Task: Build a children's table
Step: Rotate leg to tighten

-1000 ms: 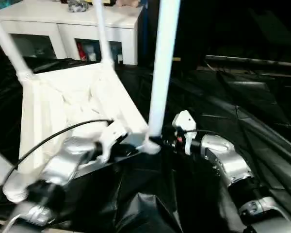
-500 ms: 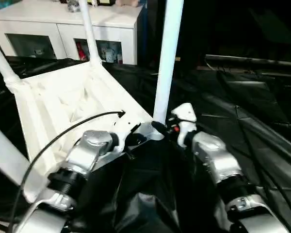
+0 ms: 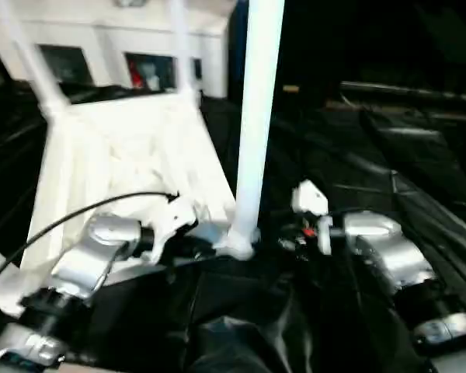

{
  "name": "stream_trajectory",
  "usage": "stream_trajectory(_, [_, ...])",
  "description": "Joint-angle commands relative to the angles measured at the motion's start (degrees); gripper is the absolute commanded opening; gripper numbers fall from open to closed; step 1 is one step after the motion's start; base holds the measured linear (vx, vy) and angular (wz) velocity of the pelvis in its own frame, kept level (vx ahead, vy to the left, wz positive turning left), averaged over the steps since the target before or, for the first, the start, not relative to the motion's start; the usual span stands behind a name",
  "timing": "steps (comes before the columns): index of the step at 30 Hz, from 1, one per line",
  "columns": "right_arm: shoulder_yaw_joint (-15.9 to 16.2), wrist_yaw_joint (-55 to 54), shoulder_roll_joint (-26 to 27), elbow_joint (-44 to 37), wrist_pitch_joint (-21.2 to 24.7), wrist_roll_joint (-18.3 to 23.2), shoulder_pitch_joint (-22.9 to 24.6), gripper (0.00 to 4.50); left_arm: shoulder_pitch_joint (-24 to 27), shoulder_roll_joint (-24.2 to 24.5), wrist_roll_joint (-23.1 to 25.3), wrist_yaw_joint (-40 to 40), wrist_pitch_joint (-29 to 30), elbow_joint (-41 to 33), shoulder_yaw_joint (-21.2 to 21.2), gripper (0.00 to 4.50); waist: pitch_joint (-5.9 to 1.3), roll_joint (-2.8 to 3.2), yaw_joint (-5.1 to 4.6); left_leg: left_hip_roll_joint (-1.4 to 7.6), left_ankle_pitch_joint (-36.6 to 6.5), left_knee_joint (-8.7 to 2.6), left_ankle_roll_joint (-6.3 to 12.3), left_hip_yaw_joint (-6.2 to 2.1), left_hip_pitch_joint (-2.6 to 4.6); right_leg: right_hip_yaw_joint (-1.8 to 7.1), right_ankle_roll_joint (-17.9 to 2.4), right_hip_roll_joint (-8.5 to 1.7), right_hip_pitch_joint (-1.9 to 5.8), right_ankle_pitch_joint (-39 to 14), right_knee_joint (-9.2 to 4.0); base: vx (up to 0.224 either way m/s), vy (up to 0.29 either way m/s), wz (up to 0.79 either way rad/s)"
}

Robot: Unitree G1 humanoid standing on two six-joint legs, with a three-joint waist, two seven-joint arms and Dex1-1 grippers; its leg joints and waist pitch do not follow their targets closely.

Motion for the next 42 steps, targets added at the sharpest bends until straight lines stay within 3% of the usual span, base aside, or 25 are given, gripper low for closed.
stream_trajectory(1, [0.55,0.19,0.43,1.04,-1.49,-0.77,-1.54,2.78,0.79,0.00,0.03,-1.46,0.16,-0.31,-1.66,0.00,-3.45,-0.22,0.01,2.97,-5.00,-4.07,3.53,-0.60,0.53,2.61,-15.40,-4.81,3.06,-1.68,-3.52,0.000,0.000,0.00])
stream_trajectory(9, [0.83,-1.31,1.82,1.16,-2.19,-0.92,-2.37,2.78,1.84,0.37,-0.36,-1.90,1.02,-2.14,-1.70,0.00,-3.83,-0.34,0.01,2.75,-0.57,-3.61,5.03,-0.57,0.32,2.49,-15.87,-4.56,3.21,5.14,-2.74,0.000,0.000,0.00])
stream_trajectory(17, [0.27,-1.31,4.01,2.91,-2.74,-0.98,-3.37,2.78,1.66,-0.33,-0.50,-1.52,1.23,-2.10,-1.92,0.00,-3.80,-0.29,0.01,2.79,-1.77,-3.70,4.46,-0.57,0.41,2.49,-15.72,-4.53,3.21,3.58,-2.83,0.000,0.000,0.00])
stream_trajectory(24, [0.05,0.31,4.07,2.83,-1.37,0.31,-3.18,2.07,1.95,-0.16,-0.30,-1.32,1.63,-2.21,-1.79,0.00,-3.87,-0.32,0.12,2.74,-0.83,-3.57,4.98,-0.56,0.34,2.45,-15.79,-4.52,3.25,4.66,-2.67,0.000,0.000,0.00])
stream_trajectory(31, [-1.26,-3.73,5.40,3.46,1.14,0.13,-1.84,1.95,0.29,-4.13,0.02,5.24,5.23,1.57,0.39,0.00,-3.75,-0.63,0.16,2.79,-1.45,-3.60,4.86,-0.39,0.54,2.53,-15.95,-4.55,3.12,2.94,-2.94,0.000,0.000,0.00])
stream_trajectory(33, [-1.79,-8.49,6.82,4.56,2.12,-0.99,-0.95,1.95,-0.91,-6.34,1.16,8.65,5.51,3.56,0.46,0.00,-3.41,-0.42,0.21,2.75,-4.47,-3.92,3.54,-0.35,0.90,2.60,-15.51,-4.59,2.80,-1.62,-3.64,0.000,0.000,0.00])
stream_trajectory(34, [-2.06,-10.95,7.62,5.10,2.72,-1.47,-0.53,1.95,-1.59,-7.61,1.68,10.47,5.84,4.61,0.51,0.00,-3.32,-0.60,0.01,2.78,-6.03,-4.19,2.47,-0.53,0.68,2.64,-14.70,-4.81,3.20,-4.72,-3.95,0.000,0.000,0.00])
stream_trajectory(35, [-2.57,-15.47,9.19,5.88,3.56,-2.31,-0.08,1.95,-2.84,-9.57,3.01,13.79,5.78,6.54,0.34,0.00,-3.29,-0.37,-0.03,2.78,-6.87,-4.35,1.44,-0.67,0.67,2.65,-13.51,-4.86,3.16,-7.25,-4.20,0.000,0.000,0.00])
stream_trajectory(37, [-2.93,-18.47,10.27,6.38,4.16,-2.84,0.17,1.95,-3.66,-10.82,3.91,15.95,5.76,7.79,0.21,0.00,-2.87,-0.51,-0.29,2.67,-9.26,-4.69,0.49,-0.69,0.86,2.67,-12.25,-4.75,2.93,-11.47,-4.82,0.000,0.000,0.00])
stream_trajectory(38, [-5.01,-28.33,14.42,7.56,7.02,-3.34,0.10,1.95,-5.72,-14.14,5.55,20.05,6.20,10.61,-0.35,0.00,-2.42,0.14,-0.34,2.53,-14.27,-5.04,-1.16,-0.90,1.53,2.76,-10.03,-5.00,2.57,-20.71,-5.76,0.000,0.000,0.00])
stream_trajectory(40, [-6.01,-32.21,16.16,8.01,8.32,-3.32,-0.18,1.95,-6.39,-15.34,6.03,21.17,6.44,11.44,-0.59,0.00,-2.39,-0.21,-0.63,2.48,-17.40,-5.33,-2.41,-1.33,1.97,2.77,-7.53,-5.31,2.46,-27.87,-6.57,-0.027,-0.005,0.00])
stream_trajectory(42, [-5.98,-37.96,18.86,8.78,8.17,-5.28,-0.99,1.95,-7.99,-17.96,6.87,23.46,6.94,13.52,-1.05,0.00,-2.38,0.00,-0.96,2.42,-18.80,-5.71,-2.86,-1.66,1.88,2.55,-5.69,-5.21,2.41,-30.13,-6.83,0.000,0.000,0.00])
